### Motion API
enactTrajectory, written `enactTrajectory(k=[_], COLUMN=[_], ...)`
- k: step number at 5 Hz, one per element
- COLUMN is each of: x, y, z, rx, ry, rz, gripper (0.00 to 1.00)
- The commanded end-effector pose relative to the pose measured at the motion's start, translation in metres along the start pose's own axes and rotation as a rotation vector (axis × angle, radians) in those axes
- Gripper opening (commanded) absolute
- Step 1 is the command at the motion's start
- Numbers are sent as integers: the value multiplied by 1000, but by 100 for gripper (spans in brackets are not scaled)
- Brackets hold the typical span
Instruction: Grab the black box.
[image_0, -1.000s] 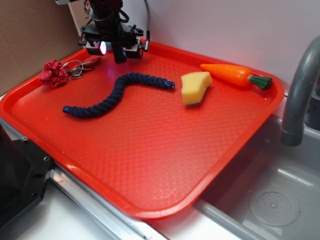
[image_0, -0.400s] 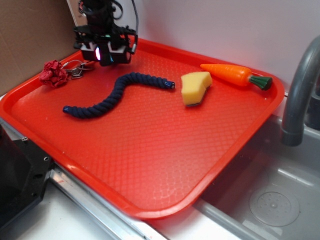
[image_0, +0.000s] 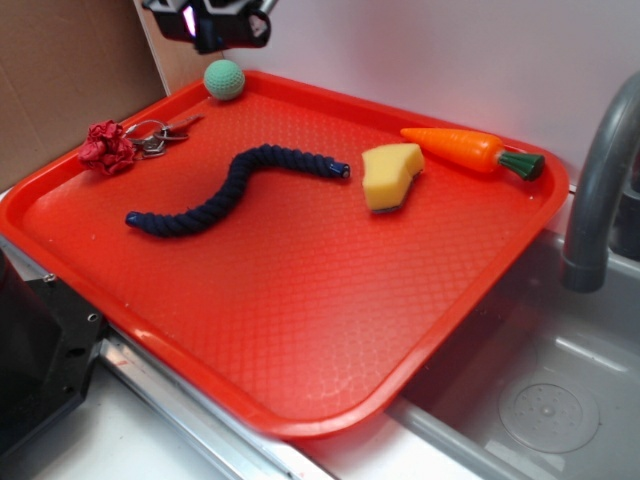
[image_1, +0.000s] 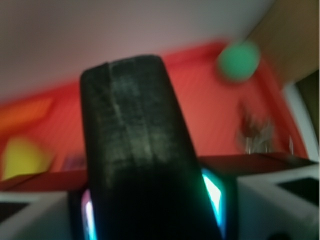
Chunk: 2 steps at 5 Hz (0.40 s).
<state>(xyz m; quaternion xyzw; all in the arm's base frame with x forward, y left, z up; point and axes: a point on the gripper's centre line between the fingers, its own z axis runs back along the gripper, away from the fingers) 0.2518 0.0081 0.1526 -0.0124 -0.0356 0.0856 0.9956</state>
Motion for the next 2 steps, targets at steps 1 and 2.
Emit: enactTrajectory(k=[1,2], x=[-20,-17], y=[-37,-36], z=[49,45], rx=[-53,-32], ry=[-57,-51], rz=[-192,-170], gripper=[0,0])
